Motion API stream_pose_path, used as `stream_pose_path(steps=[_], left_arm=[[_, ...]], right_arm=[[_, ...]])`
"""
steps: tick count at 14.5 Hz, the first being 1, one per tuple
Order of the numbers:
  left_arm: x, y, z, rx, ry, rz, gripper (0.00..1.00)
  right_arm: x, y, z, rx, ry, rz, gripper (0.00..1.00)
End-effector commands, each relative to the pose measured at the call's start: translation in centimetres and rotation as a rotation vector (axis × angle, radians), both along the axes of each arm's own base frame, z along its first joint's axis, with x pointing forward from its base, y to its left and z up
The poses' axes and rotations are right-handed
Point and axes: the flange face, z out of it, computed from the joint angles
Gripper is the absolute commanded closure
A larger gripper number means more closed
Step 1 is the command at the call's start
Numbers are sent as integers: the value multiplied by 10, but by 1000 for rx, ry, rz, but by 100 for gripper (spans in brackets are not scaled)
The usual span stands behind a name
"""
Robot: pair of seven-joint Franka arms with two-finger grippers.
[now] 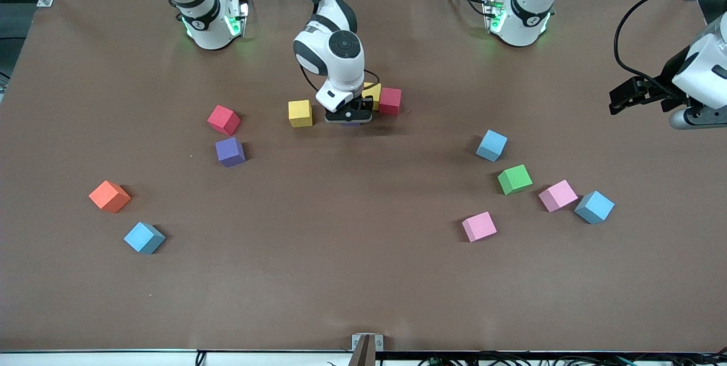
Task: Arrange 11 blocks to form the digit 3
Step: 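Open the right gripper and move it toward the yellow block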
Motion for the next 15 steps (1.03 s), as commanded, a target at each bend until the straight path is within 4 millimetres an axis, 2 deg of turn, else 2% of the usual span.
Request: stream_pose_path(steps=[1, 4, 6, 11, 13, 15], left_arm=[[-4, 0, 2, -10, -10, 0, 0], [-3, 0, 1, -10, -8, 0, 0], [-3, 1, 2, -10, -10, 2, 0], [-3, 0, 0, -10, -7, 0, 0], [-3, 1, 0, -10, -7, 2, 0], [-4, 1, 0, -10, -5, 2, 0]], right_arm=[[0, 0, 1, -5, -7, 35, 0], [2, 0, 3, -3, -9, 31, 0], [5, 0, 11, 8, -17, 24, 0], [36, -27, 75, 16, -27, -65, 0], [48, -55, 96, 19, -28, -115, 0], [39, -91, 101, 12, -22, -152, 0]])
